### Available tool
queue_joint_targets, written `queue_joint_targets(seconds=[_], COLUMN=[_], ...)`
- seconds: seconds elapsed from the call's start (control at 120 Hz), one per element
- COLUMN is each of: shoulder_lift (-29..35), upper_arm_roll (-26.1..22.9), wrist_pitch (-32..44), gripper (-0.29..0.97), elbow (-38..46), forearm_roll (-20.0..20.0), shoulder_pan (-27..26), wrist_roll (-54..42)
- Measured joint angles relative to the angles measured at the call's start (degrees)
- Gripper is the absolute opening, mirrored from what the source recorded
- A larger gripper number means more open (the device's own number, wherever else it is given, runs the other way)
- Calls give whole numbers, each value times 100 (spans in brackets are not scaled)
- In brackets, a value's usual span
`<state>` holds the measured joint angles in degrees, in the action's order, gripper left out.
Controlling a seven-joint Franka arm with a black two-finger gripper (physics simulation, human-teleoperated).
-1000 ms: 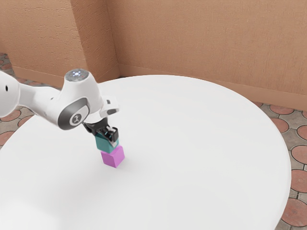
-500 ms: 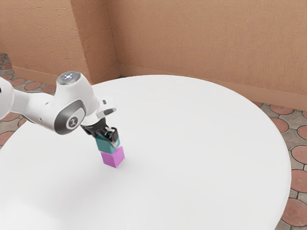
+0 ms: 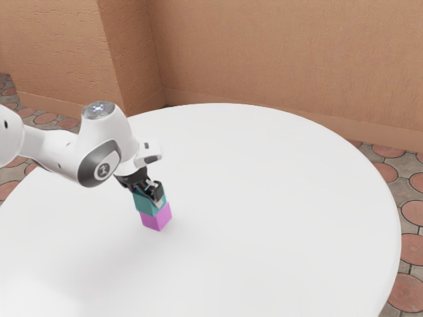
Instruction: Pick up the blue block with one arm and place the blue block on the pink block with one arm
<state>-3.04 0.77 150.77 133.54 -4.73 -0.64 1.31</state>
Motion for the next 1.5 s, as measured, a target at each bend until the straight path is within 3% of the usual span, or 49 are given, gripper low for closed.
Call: queue_joint_targets(seconds=[0.933,1.5], shoulder_lift=[-213,-375], upper_arm_roll=[-4,-16], wrist_pitch=[30,119], gripper=[35,35], elbow=[-253,-383], forearm_roll=[66,106], shoulder_pan=[256,110], wrist_roll=[-381,-444])
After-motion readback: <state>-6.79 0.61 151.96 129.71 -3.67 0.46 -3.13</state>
